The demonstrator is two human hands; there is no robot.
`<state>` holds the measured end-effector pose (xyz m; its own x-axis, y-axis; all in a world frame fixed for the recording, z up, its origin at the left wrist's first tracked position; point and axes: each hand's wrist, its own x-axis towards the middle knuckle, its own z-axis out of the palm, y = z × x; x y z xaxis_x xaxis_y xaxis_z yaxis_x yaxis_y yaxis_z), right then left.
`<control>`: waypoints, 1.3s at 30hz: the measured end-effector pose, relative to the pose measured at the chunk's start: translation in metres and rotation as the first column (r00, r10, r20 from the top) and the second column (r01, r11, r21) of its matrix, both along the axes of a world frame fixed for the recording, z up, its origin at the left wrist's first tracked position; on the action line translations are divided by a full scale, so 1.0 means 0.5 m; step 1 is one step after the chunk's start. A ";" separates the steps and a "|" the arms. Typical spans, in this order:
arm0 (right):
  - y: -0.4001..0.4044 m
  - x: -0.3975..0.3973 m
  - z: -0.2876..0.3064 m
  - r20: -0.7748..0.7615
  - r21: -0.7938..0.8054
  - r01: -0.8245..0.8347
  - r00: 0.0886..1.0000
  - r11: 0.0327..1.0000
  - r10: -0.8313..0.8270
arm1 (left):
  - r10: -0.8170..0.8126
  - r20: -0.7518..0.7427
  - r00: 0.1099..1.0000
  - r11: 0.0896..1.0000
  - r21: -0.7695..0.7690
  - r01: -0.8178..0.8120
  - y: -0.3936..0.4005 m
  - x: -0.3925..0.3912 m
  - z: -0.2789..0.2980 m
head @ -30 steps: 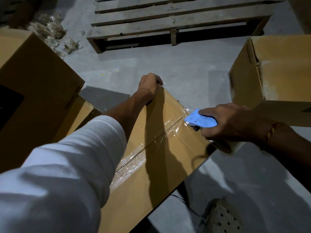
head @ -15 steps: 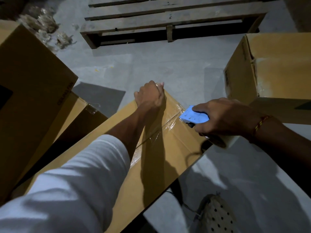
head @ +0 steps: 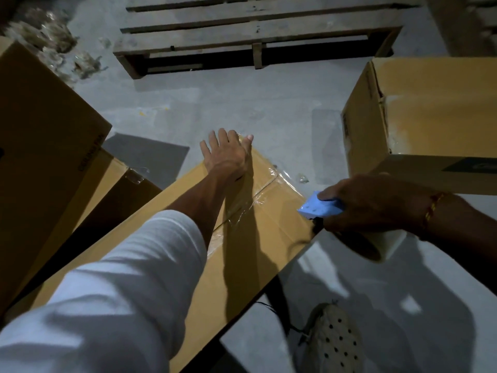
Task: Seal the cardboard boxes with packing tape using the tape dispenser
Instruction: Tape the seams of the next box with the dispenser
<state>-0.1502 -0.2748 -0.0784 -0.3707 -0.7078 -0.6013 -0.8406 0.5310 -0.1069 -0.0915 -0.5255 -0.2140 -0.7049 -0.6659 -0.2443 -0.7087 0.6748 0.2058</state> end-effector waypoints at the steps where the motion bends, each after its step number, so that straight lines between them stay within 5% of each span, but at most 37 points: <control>1: 0.005 0.003 -0.002 -0.012 -0.024 0.014 1.000 1.000 -0.014 | -0.008 0.002 1.000 1.000 -0.004 0.008 0.004 0.003 0.000; 9: 0.016 0.009 -0.014 -0.011 -0.083 0.042 0.999 0.996 -0.043 | -0.276 -0.054 0.960 0.961 -0.046 0.274 0.202 0.098 -0.010; 15: 0.016 0.022 -0.011 -0.059 -0.139 0.042 0.997 0.989 -0.051 | -0.256 -0.007 0.967 0.967 -0.024 0.255 0.241 0.102 -0.005; 31: 0.098 0.029 0.011 -0.003 0.042 0.001 1.000 0.999 -0.001 | -0.289 0.063 0.955 0.957 0.034 0.287 0.226 0.101 0.007; 39: 0.123 0.026 -0.003 0.087 0.114 0.108 0.989 0.988 -0.118 | -0.297 0.079 0.952 0.955 0.036 0.295 0.226 0.098 0.008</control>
